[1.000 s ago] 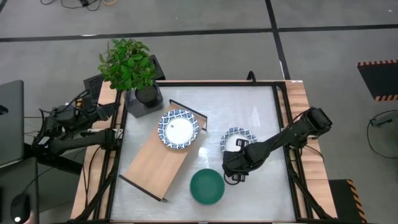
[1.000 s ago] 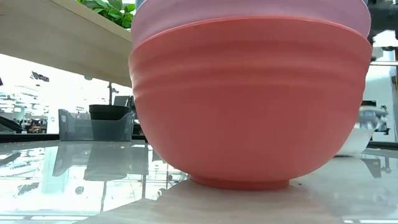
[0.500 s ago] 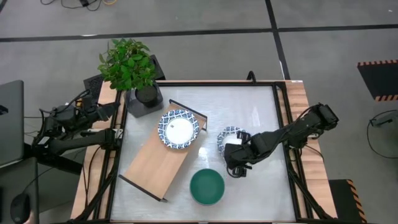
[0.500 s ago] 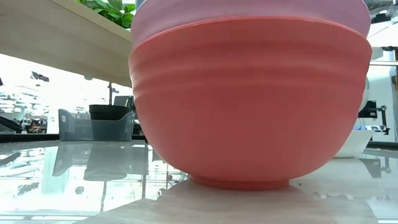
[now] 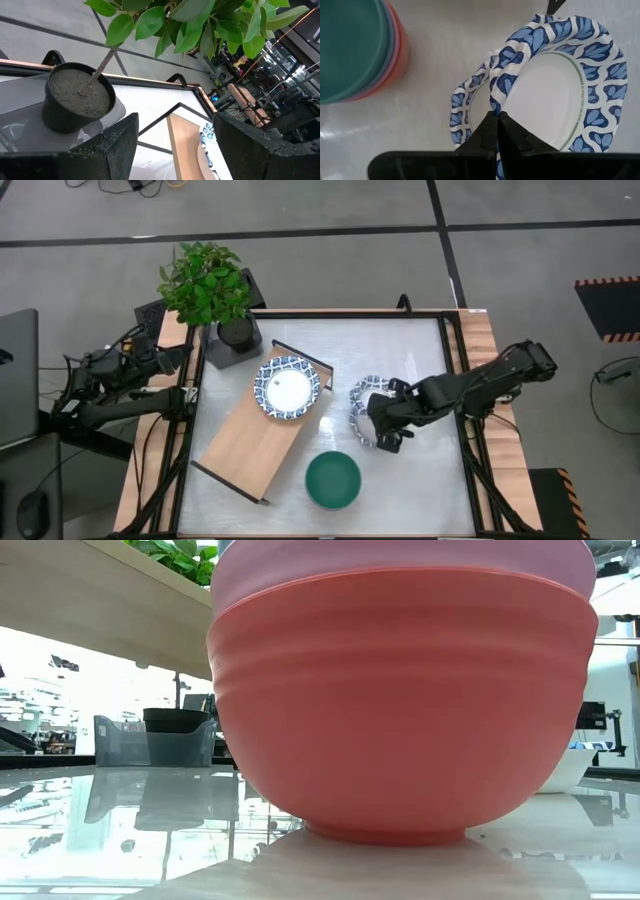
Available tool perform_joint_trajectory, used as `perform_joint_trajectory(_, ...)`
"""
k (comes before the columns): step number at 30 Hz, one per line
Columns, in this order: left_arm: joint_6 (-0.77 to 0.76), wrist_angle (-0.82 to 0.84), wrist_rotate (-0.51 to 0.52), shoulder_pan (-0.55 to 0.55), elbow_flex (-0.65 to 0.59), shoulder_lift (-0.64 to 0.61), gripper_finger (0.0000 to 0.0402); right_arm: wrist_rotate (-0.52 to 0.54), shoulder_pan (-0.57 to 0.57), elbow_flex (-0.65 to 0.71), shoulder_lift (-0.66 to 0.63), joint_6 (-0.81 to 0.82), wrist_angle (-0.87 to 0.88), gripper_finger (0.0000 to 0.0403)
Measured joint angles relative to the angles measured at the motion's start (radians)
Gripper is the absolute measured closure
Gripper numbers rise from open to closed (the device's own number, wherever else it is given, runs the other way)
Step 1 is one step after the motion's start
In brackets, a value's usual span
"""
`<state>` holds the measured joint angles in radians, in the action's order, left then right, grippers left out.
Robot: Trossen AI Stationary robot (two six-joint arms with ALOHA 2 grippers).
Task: Place and stack bowls onto a shelf
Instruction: Stack the white patterned bowl on the white patterned bowl on the shelf
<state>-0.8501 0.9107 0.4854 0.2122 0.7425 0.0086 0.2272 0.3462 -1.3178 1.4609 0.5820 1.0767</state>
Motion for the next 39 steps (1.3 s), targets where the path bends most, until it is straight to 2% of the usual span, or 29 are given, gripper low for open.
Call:
perform_joint_trajectory(2, 0.000, 0.000, 0.000, 0.000, 0.000, 0.000, 0.0159, -0.001, 0.001, 0.000, -0.013, 0.043, -0.016, 0.0378)
perform_joint_trajectory(6, 0.000, 0.000, 0.000, 0.000, 0.000, 0.000, 0.0159, -0.105, 0.001, 0.000, -0.021, 0.050, 0.005, 0.0377)
perform_joint_trajectory(13, -0.001, 0.000, -0.002, 0.000, 0.000, 0.000, 0.0159, -0.116, 0.005, 0.000, -0.055, 0.079, -0.024, 0.0368)
perform_joint_trajectory(20, 0.000, 0.000, -0.003, 0.000, 0.000, 0.000, 0.0159, -0.117, -0.002, -0.001, -0.068, 0.175, 0.013, 0.0365)
perform_joint_trajectory(23, 0.000, 0.000, -0.003, 0.000, 0.000, 0.000, 0.0159, -0.142, -0.002, 0.000, -0.065, 0.179, 0.026, 0.0364)
perform_joint_trajectory(39, 0.008, 0.000, -0.009, 0.000, 0.000, 0.000, 0.0159, -0.143, 0.000, 0.000, -0.015, 0.160, 0.038, 0.0338)
